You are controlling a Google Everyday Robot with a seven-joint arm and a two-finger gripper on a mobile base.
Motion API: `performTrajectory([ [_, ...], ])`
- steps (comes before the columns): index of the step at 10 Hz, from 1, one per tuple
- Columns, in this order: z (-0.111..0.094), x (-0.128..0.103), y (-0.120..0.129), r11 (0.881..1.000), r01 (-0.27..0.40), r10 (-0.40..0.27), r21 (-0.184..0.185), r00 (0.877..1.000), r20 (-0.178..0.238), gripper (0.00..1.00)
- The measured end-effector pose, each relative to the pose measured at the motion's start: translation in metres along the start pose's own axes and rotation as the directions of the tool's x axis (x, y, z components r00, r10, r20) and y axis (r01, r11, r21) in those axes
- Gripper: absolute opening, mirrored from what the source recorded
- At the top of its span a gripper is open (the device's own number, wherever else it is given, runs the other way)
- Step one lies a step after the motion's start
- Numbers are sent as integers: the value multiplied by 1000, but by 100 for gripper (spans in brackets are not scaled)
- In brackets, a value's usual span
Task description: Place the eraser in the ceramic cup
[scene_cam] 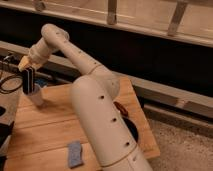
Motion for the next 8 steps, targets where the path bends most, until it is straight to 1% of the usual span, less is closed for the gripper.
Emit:
performTrajectory([
  [1,1,1,-4,1000,-11,11,1,1000,-3,54],
  [2,-1,2,-8,1000,-24,24,3,1000,-5,63],
  [4,4,4,-6,1000,-25,25,2,999,-26,67],
  [6,5,5,-8,999,-32,32,1,999,-35,79],
  [8,6,7,-9,999,-36,36,1,998,-41,80],
])
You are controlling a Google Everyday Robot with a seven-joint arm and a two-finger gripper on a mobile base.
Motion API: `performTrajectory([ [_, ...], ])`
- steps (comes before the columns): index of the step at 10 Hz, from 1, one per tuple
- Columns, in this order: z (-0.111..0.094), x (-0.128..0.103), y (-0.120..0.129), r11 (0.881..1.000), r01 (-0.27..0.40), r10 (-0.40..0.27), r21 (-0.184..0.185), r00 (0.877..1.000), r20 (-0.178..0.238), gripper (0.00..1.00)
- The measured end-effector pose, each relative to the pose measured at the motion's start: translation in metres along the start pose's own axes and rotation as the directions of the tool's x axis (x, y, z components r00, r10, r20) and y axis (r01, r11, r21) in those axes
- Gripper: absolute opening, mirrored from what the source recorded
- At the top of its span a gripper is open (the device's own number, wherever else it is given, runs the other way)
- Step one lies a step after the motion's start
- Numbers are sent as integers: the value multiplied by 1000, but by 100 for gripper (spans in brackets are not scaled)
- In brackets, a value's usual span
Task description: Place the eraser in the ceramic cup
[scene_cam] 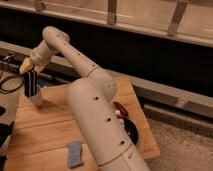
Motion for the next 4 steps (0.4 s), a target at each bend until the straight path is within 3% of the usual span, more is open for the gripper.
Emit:
performTrajectory([
  [2,2,0,1,1000,3,-3,3,1000,-1,80],
  [4,-5,-6,11,999,43,-44,14,999,25,80],
])
